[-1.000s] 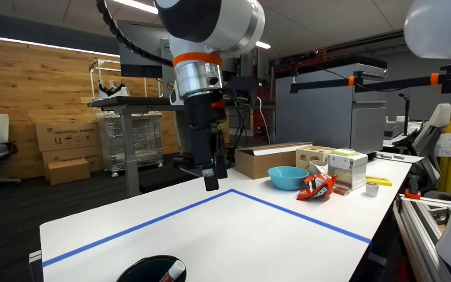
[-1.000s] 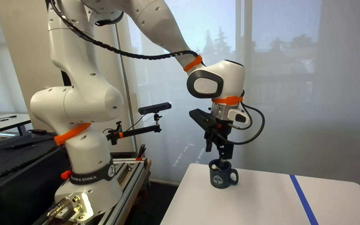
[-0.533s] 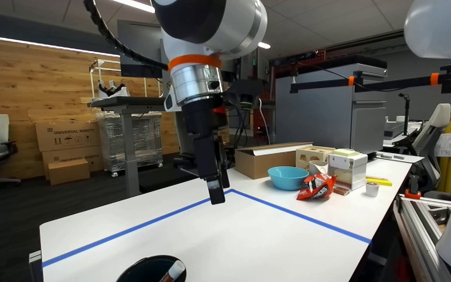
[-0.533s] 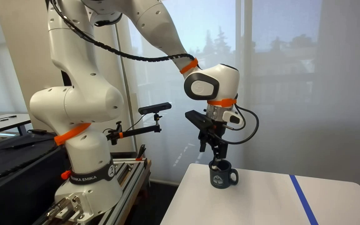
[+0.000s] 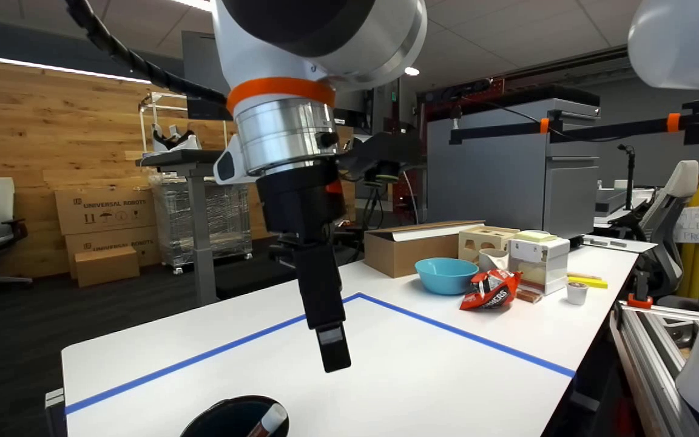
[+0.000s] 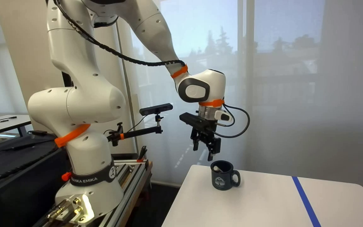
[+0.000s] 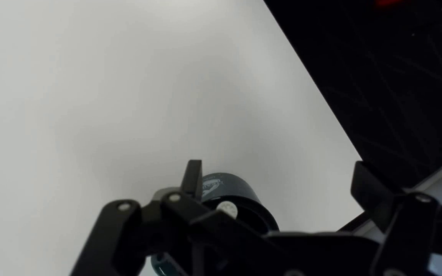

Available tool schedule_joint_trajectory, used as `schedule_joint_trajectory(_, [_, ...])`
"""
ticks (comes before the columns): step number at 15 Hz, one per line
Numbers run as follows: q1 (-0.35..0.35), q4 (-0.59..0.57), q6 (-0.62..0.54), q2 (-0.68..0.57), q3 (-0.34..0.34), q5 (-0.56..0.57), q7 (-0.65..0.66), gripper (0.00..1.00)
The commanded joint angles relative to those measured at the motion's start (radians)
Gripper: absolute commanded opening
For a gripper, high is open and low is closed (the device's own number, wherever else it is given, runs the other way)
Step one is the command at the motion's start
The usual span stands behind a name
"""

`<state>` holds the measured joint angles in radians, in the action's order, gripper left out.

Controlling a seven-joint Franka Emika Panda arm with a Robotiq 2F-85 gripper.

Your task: Pick up the marker from the cup and put it on the table

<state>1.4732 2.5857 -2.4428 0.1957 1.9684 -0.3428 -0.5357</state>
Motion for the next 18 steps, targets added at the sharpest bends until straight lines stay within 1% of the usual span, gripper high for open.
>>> schedule_joint_trajectory(1, [-0.015, 0.020, -0.097, -0.021, 0.035, -0.002, -0.074, 1.00])
schedule_joint_trajectory(2, [-0.014, 0.022, -0.121, -0.019, 0.047, -0.005, -0.092, 1.00])
schedule_joint_trajectory(6, [0.016, 0.007, -0.143, 0.016, 0.080, -0.014, -0.159, 1.00])
schedule_joint_trajectory(8, [0.039, -0.011, -0.142, 0.037, 0.097, -0.024, -0.195, 1.00])
schedule_joint_trajectory(11, [0.079, -0.064, -0.121, 0.093, 0.141, -0.041, -0.222, 1.00])
schedule_joint_trajectory(13, [0.104, -0.109, -0.098, 0.139, 0.183, -0.053, -0.212, 1.00])
schedule_joint_trajectory(16, [0.126, -0.173, -0.094, 0.216, 0.253, -0.073, -0.162, 1.00])
schedule_joint_trajectory(17, [0.123, -0.199, -0.085, 0.254, 0.263, -0.066, -0.125, 1.00])
schedule_joint_trajectory(18, [0.087, -0.230, -0.058, 0.306, 0.235, -0.071, -0.079, 1.00])
